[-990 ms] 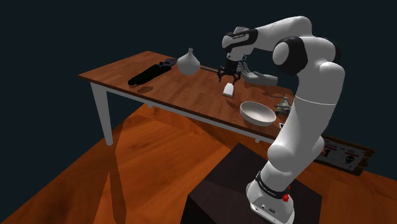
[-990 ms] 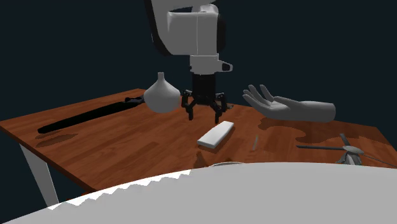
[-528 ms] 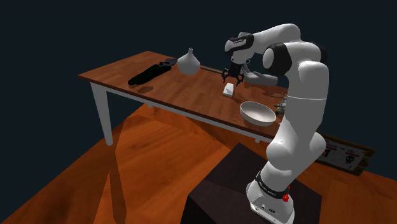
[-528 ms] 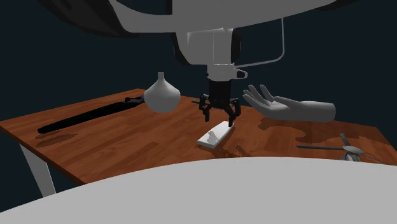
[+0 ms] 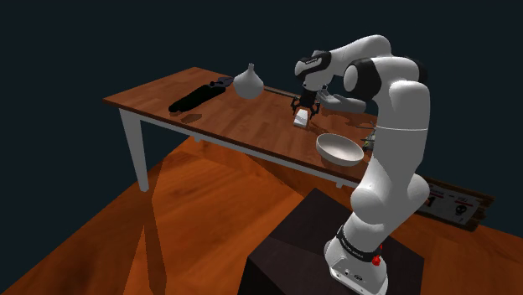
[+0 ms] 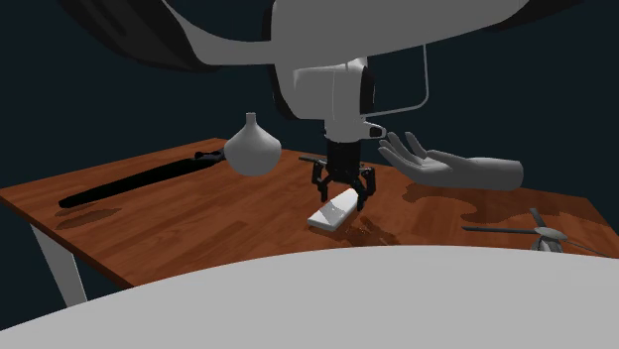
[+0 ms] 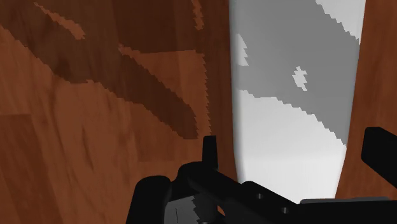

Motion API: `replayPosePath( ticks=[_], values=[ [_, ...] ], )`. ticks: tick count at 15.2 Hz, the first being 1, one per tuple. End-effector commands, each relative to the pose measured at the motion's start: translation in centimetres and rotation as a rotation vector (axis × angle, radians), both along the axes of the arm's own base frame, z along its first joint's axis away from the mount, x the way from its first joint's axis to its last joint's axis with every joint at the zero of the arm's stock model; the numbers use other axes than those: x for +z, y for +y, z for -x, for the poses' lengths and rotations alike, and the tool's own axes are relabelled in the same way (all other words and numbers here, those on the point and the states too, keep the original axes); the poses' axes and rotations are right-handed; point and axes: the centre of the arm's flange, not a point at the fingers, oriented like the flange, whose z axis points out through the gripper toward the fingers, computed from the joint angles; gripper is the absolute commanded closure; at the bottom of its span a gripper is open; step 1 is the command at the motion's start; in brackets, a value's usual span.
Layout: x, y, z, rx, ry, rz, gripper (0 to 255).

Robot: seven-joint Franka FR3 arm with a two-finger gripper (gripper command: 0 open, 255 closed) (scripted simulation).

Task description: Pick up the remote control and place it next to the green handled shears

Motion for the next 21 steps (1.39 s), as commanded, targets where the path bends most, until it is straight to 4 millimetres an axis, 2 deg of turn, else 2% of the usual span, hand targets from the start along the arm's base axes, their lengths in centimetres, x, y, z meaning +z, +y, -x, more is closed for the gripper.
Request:
replayPosePath(
  ticks=[1, 5, 6, 15, 21],
  values=[
    [-0.1, 0.0, 0.0, 0.000, 0.000, 0.000, 0],
    [-0.1, 0.0, 0.0, 0.000, 0.000, 0.000, 0],
    [-0.1, 0.0, 0.0, 0.000, 0.000, 0.000, 255],
    [-0.1, 0.0, 0.0, 0.000, 0.000, 0.000, 255],
    [3.1, 0.0, 0.0, 0.000, 0.000, 0.000, 255]
  ],
)
